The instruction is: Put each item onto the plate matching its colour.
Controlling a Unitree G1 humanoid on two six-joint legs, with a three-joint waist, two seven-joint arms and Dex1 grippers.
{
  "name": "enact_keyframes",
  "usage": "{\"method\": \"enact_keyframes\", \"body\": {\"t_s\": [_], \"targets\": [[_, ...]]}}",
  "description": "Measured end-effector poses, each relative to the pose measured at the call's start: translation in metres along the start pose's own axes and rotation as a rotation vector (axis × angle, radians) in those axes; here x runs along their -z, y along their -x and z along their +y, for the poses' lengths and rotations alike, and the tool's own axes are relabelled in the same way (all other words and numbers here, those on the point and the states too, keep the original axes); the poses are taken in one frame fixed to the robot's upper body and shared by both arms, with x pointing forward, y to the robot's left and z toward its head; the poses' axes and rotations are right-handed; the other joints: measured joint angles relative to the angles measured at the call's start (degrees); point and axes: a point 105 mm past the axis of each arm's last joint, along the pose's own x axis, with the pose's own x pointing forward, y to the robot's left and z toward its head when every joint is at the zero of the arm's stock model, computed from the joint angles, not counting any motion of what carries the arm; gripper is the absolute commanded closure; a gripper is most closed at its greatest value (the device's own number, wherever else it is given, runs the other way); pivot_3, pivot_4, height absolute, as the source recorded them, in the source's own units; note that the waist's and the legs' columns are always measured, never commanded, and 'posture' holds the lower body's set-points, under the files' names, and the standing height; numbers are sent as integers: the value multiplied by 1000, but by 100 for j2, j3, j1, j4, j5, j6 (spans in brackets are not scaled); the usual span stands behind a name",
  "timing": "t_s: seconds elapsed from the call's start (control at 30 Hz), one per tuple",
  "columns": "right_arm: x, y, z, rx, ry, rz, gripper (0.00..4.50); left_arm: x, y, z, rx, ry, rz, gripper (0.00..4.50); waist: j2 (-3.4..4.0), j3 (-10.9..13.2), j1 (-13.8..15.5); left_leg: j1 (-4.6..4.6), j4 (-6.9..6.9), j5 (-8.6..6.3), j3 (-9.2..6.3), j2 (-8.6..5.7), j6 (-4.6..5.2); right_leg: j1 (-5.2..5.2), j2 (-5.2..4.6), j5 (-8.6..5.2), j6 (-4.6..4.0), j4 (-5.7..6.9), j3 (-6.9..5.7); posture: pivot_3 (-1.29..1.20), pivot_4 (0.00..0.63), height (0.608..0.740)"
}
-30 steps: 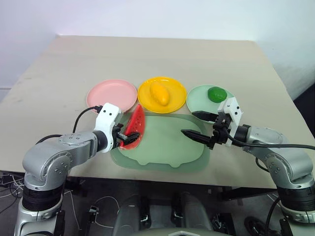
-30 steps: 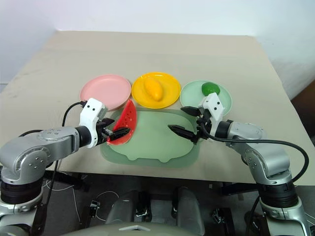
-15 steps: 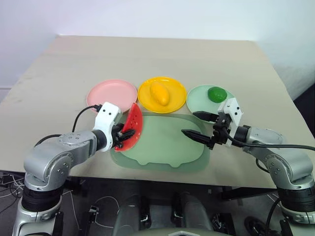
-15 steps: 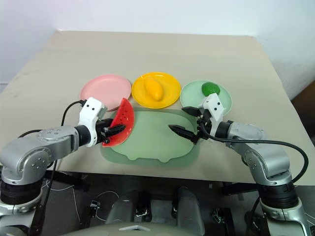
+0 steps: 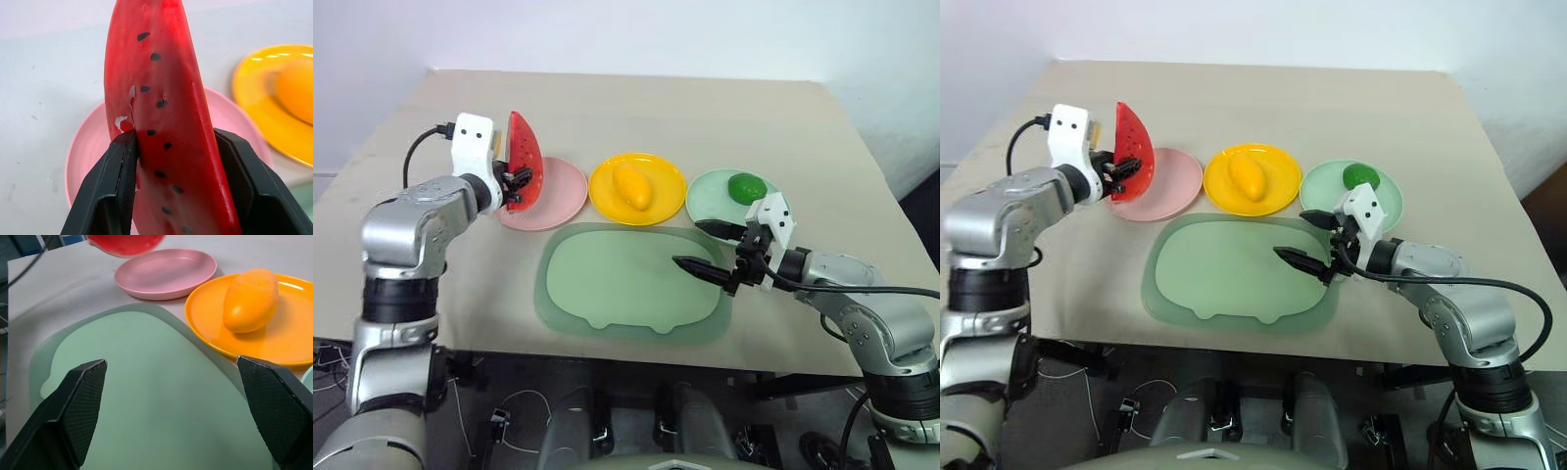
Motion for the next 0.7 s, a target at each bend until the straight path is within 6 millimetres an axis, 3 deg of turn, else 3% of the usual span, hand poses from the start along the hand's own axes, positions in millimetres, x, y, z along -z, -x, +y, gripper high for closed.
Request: {"method": "enact_keyframes", "body": {"t_s": [0.1,0.23,0.27,0.47,0.57,0.7], "targets": [[-1,0,-1,4,3,-3,0,8,-21,2,-18,13,8,2536,-1,0,-21,-5,3,2,-2,1,3,-4,1,0,1,3,-1,0,150,696],[-1,0,-2,11,2,-2,0,20,-34,-5,20,51,26,2536,-2,1,-44,-7,4,9,-1,2,15,-7,2,0,1,5,-2,0,150,696],[-1,0,-2,14,2,-2,0,22,-35,-6,31,58,33,1830,-3,1,-50,-7,7,9,-1,3,16,-8,2,0,1,10,-2,0,150,696],[1,1,-3,28,-2,3,0,21,-36,-12,74,59,45,50,-3,1,-45,-9,25,8,-5,5,17,-7,0,0,2,22,-2,0,150,696],[1,1,-4,30,-2,3,0,17,-33,-13,76,39,46,50,-3,1,-38,-24,43,4,-14,6,18,-12,-1,0,2,29,-7,0,150,696],[0,1,-3,31,0,2,0,-7,-18,-15,72,-32,-8,50,-3,1,-37,-35,53,2,-17,6,26,-17,-2,0,2,33,-10,0,150,696]]}}
